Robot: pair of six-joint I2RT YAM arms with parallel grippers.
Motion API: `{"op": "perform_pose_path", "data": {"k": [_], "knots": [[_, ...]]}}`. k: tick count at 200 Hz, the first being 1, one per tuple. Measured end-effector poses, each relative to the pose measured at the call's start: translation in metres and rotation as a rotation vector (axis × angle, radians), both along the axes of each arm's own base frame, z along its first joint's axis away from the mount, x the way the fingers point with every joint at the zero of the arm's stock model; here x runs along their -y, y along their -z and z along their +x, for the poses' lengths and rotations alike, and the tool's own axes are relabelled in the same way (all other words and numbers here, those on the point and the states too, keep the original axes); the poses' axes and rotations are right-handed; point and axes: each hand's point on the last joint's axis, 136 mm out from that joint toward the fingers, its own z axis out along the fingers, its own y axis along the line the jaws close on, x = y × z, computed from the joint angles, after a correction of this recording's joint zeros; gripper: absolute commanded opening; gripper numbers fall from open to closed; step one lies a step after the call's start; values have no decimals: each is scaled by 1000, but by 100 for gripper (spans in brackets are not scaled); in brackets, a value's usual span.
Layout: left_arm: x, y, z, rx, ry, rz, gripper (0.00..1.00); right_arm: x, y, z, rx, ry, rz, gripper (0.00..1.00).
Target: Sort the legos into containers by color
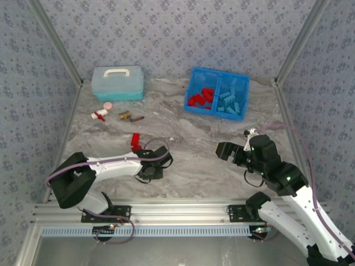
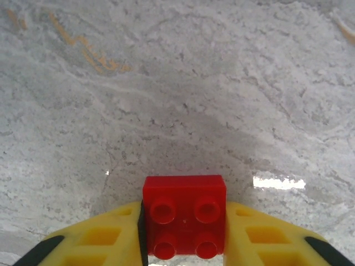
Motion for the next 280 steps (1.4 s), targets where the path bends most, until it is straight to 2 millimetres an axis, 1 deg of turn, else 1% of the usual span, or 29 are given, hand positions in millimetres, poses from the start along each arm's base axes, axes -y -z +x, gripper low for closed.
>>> {"op": "perform_pose_path", "data": {"k": [41, 54, 61, 73, 88, 96, 109, 123, 138, 150, 163, 170, 213, 226, 248, 265, 273, 280], "knots": [[1, -4, 0, 3, 1, -13, 27, 0, 0, 0, 0, 0, 0, 100], [6, -12, 3, 16, 7, -35, 27, 0, 0, 0, 1, 0, 1, 100], [12, -20, 7, 35, 13, -58, 27, 0, 0, 0, 1, 0, 1, 100], [25, -44, 18, 86, 29, -111, 27, -1, -1, 1, 2, -2, 1, 100], [47, -84, 40, 174, 47, -193, 27, -4, -3, 2, 11, -13, 10, 100], [60, -110, 55, 231, 55, -246, 27, -6, -5, 3, 17, -21, 17, 100], [76, -149, 81, 317, 56, -324, 27, -9, -8, 5, 29, -29, 26, 100], [89, -183, 110, 397, 52, -378, 27, -11, -11, 6, 42, -36, 33, 100], [103, -208, 141, 458, 52, -400, 27, -11, -12, 7, 48, -35, 36, 100], [117, -219, 167, 491, 56, -407, 27, -11, -12, 7, 48, -35, 36, 100], [133, -225, 194, 512, 68, -408, 27, -11, -12, 7, 48, -35, 36, 100], [141, -225, 207, 518, 74, -406, 27, -11, -12, 7, 48, -35, 36, 100], [196, -214, 287, 556, 142, -375, 26, -11, -12, 7, 46, -35, 34, 100], [214, -215, 309, 587, 165, -383, 26, -11, -12, 6, 45, -34, 33, 100], [230, -211, 334, 628, 193, -384, 26, -9, -12, 6, 48, -29, 29, 100], [237, -205, 344, 649, 206, -382, 27, -8, -12, 5, 50, -30, 24, 100], [237, -200, 347, 648, 209, -378, 30, -7, -12, 4, 50, -30, 23, 100], [238, -194, 348, 645, 211, -373, 34, -7, -12, 4, 50, -30, 22, 100]]}}
